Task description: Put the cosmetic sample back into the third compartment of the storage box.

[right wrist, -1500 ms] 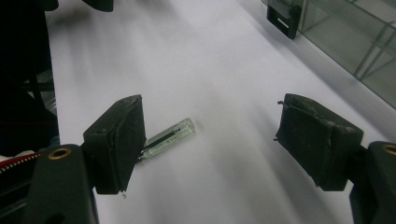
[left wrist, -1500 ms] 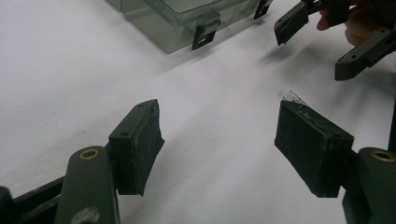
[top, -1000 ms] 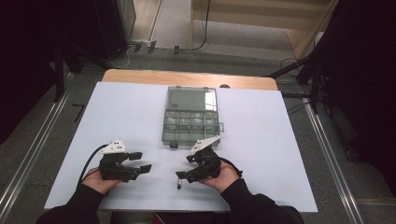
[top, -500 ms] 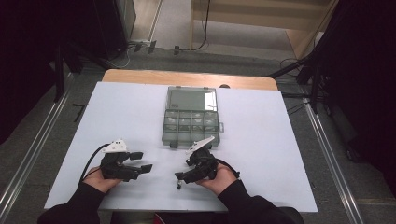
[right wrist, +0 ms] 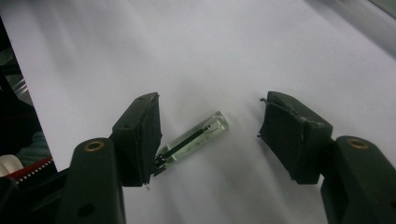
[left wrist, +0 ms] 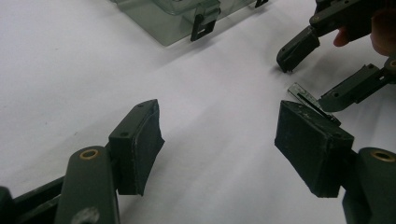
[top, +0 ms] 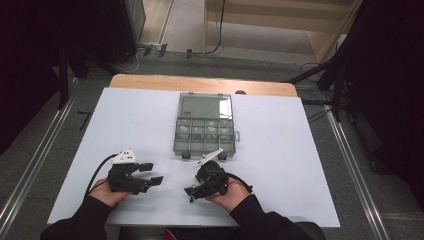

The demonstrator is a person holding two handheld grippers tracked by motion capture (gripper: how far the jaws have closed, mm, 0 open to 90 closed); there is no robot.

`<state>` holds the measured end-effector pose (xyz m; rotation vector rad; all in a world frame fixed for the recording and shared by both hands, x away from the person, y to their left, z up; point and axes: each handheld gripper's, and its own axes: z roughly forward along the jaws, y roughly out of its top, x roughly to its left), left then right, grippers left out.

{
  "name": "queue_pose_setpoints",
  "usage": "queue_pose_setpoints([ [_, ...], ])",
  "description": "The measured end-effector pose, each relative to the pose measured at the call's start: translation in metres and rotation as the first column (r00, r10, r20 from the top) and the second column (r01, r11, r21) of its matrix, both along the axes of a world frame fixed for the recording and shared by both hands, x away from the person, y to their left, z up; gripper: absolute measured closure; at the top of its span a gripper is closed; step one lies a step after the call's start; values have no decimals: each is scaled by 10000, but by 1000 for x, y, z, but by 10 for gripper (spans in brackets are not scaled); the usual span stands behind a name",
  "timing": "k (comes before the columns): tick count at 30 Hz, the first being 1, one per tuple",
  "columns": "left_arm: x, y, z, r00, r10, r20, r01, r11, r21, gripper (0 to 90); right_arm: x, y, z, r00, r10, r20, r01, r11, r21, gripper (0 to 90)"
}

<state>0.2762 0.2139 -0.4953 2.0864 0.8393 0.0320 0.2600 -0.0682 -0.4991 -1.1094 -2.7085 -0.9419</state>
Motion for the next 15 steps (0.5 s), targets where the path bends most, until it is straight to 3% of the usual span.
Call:
queue_pose_setpoints([
  [7, 0, -1, 0, 10000, -31, -14, 31, 10000, 40, 307, -3, 2, 1, 9997, -79, -230, 78, 10000, -34, 421],
  [15, 0, -1, -1, 10000, -53, 3, 53, 10000, 40, 307, -6, 6, 2, 9999, -34, -118, 30, 9996, -276, 464],
])
